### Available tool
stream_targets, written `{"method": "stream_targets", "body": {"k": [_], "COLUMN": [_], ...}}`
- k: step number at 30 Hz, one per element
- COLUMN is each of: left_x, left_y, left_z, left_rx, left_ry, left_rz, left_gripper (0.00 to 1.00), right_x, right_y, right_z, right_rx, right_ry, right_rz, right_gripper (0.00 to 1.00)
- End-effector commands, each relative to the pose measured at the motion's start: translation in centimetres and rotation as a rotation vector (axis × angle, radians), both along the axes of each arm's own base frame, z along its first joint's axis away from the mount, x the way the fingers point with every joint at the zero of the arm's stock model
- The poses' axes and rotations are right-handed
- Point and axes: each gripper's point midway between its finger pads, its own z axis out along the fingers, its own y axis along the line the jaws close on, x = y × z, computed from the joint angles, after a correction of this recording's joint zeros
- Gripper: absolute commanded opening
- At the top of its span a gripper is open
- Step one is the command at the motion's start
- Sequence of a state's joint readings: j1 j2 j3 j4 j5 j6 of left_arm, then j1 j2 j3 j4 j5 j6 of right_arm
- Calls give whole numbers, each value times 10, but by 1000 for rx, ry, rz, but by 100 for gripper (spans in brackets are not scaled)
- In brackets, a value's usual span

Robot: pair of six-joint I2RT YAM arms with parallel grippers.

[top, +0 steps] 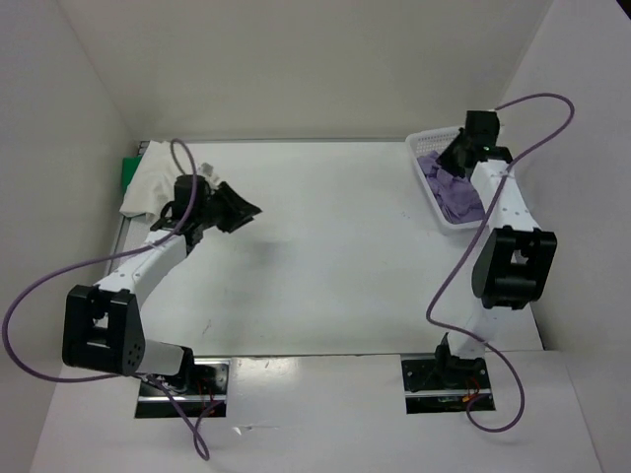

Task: Fold and stack the t-shirts
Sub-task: Grab crumpled tshirt from bin with the right arm

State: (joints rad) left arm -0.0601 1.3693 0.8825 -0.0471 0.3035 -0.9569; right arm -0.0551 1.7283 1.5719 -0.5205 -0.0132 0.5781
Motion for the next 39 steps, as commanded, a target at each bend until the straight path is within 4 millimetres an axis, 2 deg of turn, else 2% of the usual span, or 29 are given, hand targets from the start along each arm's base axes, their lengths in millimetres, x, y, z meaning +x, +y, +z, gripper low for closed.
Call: {"method": "stream_targets", "body": {"k": [1, 2, 3, 4, 5, 6, 8, 11, 15, 18, 19, 21, 22, 23, 24, 26, 27, 28, 29, 30, 32, 33, 34, 35, 36, 37, 38, 39], "left_x": [-13, -26, -33, -39, -53, -59, -70, -74, -73, -69, -69, -65, -65, -62, -58, -54, -49, -41, -37, -33, -23, -18, -18, -11, -9, -5, -2, 0], "left_y": [-56, -74, -80, -84, -89, -90, -96, -94, -93, -94, -94, -92, -92, -92, -93, -94, -91, -90, -91, -89, -88, -84, -84, -79, -76, -66, -61, -56], "left_z": [19, 8, 0, -8, -24, -30, -41, -45, -46, -41, -41, -38, -38, -36, -28, -25, -20, -13, -11, -5, 1, 6, 6, 11, 11, 11, 12, 12], "left_rx": [25, 24, 24, 25, 21, 15, 25, 48, 54, 46, 46, 58, 58, 63, 61, 61, 60, 59, 59, 52, 42, 33, 33, 29, 17, 18, 7, -4], "left_ry": [-102, -80, -60, -46, -13, 7, 27, 35, 35, 21, 21, 11, 11, 7, -12, -13, -24, -41, -44, -57, -63, -68, -68, -73, -65, -65, -57, -50], "left_rz": [-261, -326, -345, -359, -388, -398, -430, -449, -442, -436, -436, -420, -420, -413, -412, -412, -400, -390, -390, -387, -370, -350, -349, -320, -302, -276, -252, -231], "left_gripper": [46, 49, 52, 52, 53, 53, 53, 54, 56, 56, 56, 57, 57, 57, 57, 58, 58, 58, 58, 58, 58, 58, 58, 58, 58, 58, 58, 58], "right_x": [-2, 2, 3, 7, 13, 16, 31, 44, 59, 67, 72, 76, 78, 79, 73, 68, 56, 49, 40, 21, -4, -28, -44, -74, -95, -144, -174, -193], "right_y": [-67, -75, -77, -77, -80, -78, -74, -72, -72, -70, -70, -71, -72, -70, -69, -63, -55, -49, -33, -24, 16, 43, 65, 93, 116, 153, 169, 185], "right_z": [-43, -42, -49, -56, -53, -55, -55, -57, -80, -81, -77, -54, -35, -20, 15, 68, 110, 140, 165, 210, 254, 296, 323, 364, 388, 439, 462, 473], "right_rx": [-119, -128, -134, -134, -119, -85, -56, -42, -39, -26, -29, -35, -39, -36, -44, -43, -35, -22, -2, 10, 93, 124, 182, 215, 245, 308, 345, 376], "right_ry": [135, 128, 142, 154, 141, 141, 105, 93, 147, 138, 117, 62, 29, -3, -66, -181, -264, -324, -376, -469, -558, -651, -713, -806, -864, -999, -1065, -1104], "right_rz": [-165, -185, -192, -191, -186, -174, -154, -137, -109, -94, -95, -96, -97, -89, -90, -69, -40, -23, 36, 59, 196, 280, 353, 478, 562, 703, 795, 886], "right_gripper": [30, 41, 61, 67, 70, 75, 76, 77, 79, 45, 28, 12, 0, 0, 0, 0, 0, 0, 0, 0, 0, 0, 0, 0, 0, 0, 0, 0]}}
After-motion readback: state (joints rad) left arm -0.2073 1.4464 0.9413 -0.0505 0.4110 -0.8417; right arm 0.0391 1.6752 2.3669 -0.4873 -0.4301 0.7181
